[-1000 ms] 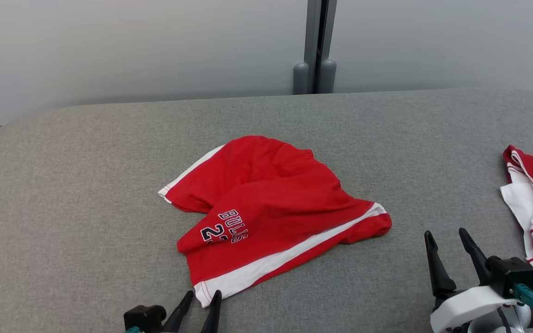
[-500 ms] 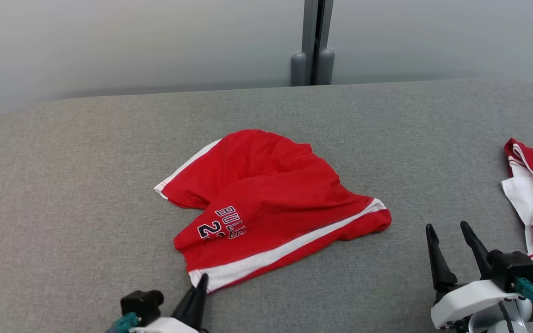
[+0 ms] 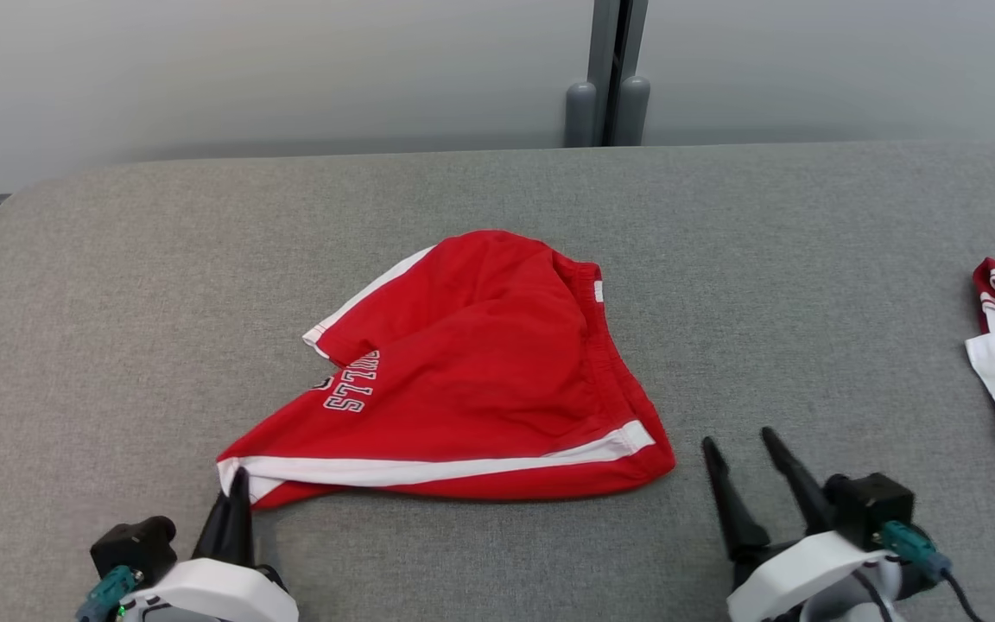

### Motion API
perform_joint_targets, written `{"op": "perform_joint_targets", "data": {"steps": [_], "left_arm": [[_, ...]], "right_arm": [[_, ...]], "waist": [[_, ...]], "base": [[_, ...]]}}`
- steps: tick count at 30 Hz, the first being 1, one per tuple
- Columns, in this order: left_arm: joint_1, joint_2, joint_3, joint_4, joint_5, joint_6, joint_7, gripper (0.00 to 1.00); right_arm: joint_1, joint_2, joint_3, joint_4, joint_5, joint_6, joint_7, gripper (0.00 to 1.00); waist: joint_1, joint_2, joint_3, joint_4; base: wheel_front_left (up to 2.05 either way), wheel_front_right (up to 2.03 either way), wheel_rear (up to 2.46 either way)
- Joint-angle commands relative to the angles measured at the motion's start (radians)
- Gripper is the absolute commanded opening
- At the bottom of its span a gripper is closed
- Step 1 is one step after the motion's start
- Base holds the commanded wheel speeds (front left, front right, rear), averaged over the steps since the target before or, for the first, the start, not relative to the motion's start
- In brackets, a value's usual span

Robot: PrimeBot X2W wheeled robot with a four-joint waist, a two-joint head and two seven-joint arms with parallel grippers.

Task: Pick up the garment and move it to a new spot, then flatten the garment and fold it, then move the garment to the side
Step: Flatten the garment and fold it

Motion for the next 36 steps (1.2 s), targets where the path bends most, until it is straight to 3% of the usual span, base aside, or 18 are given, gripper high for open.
{"op": "perform_joint_targets", "data": {"steps": [1,11,19,26,31,32,35,36], "left_arm": [[-0.021,0.007,0.021,-0.003,0.025,0.009,-0.001,0.0],[-0.057,0.006,0.1,0.015,0.083,-0.001,-0.001,0.0],[-0.062,0.007,0.09,0.021,0.07,-0.004,-0.001,0.0],[-0.063,0.007,0.074,0.017,0.057,0.0,-0.001,0.0],[-0.066,0.007,0.064,0.015,0.051,0.001,-0.001,0.0],[-0.066,0.007,0.063,0.014,0.05,0.001,-0.001,0.0],[-0.067,0.007,0.062,0.013,0.048,-0.001,-0.001,0.0],[-0.066,0.007,0.062,0.013,0.047,-0.001,-0.001,0.0]], "right_arm": [[-0.011,-0.006,0.027,0.007,0.029,0.0,0.0,1.0],[-0.097,-0.024,0.267,0.056,0.245,0.0,0.0,1.0],[-0.169,-0.062,0.417,0.107,0.445,0.0,0.0,1.0],[-0.226,-0.09,0.496,0.134,0.535,0.0,0.0,1.0],[-0.254,-0.101,0.532,0.167,0.572,0.0,0.0,0.82],[-0.256,-0.103,0.536,0.167,0.579,0.0,0.0,0.73],[-0.26,-0.108,0.55,0.165,0.591,0.0,0.0,0.61],[-0.261,-0.11,0.559,0.167,0.599,0.0,0.0,0.5]], "waist": [[0.0,0.0,0.005,0.004],[0.0,0.0,0.034,0.02],[0.0,0.0,0.046,0.036],[0.0,0.0,0.06,0.048],[0.0,0.0,0.065,0.053],[0.0,0.0,0.066,0.054],[0.0,0.0,0.067,0.053],[0.0,0.0,0.067,0.053]], "base": [[0.0,0.0,0.0],[0.0,0.0,0.0],[0.0,0.0,0.0],[0.0,0.0,0.0],[0.0,0.0,0.0],[0.0,0.0,0.0],[0.0,0.0,0.0],[0.0,0.0,0.0]]}}
